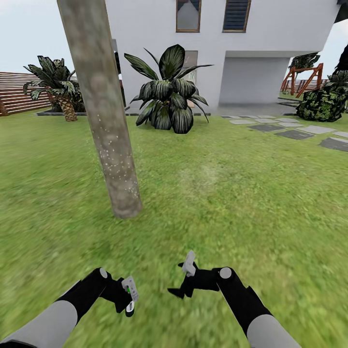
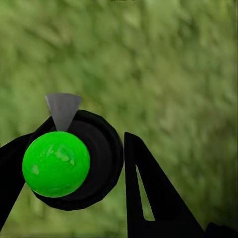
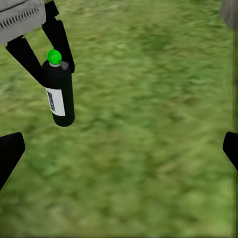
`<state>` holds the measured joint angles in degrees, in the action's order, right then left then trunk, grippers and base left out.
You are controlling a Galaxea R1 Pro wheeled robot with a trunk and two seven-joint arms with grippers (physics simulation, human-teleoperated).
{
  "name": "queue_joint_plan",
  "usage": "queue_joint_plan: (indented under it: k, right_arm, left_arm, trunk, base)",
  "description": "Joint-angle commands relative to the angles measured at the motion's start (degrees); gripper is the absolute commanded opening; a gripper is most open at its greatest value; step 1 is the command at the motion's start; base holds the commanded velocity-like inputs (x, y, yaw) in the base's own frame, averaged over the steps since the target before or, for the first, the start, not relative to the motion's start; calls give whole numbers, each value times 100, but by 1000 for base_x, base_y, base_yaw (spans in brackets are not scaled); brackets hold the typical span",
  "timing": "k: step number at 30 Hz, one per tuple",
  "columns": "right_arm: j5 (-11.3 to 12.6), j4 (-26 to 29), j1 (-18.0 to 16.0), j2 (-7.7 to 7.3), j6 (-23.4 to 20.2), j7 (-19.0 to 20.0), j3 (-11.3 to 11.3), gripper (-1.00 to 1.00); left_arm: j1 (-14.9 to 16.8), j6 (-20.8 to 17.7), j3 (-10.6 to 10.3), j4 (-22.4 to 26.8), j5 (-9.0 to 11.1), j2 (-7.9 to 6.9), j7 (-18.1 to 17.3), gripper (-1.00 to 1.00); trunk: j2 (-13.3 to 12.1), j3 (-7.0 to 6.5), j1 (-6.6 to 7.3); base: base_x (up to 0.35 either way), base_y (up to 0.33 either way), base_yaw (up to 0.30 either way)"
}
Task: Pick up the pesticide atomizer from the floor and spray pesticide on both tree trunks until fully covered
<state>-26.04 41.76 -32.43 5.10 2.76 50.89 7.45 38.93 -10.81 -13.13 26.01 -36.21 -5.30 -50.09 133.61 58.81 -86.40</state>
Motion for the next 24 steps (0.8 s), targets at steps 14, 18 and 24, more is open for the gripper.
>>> queue_joint_plan:
  k: [14, 18, 24]
  right_arm:
    - [-7, 7, 0, -12, 6, 148, 11, -100]
    - [-31, 8, 0, -10, 6, 292, 10, -100]
    - [-36, -1, -18, -2, -3, 314, 24, -100]
  left_arm:
    - [9, -289, -471, 85, -13, 64, -329, -100]
    - [15, -297, -479, 88, -128, 207, -360, -100]
    - [139, -448, -463, 91, -740, 616, -471, -100]
  trunk:
    - [0, 0, 0]
    - [0, 0, 0]
    - [0, 0, 0]
  base:
    - [0, 0, 0]
    - [0, 0, 0]
    - [0, 0, 0]
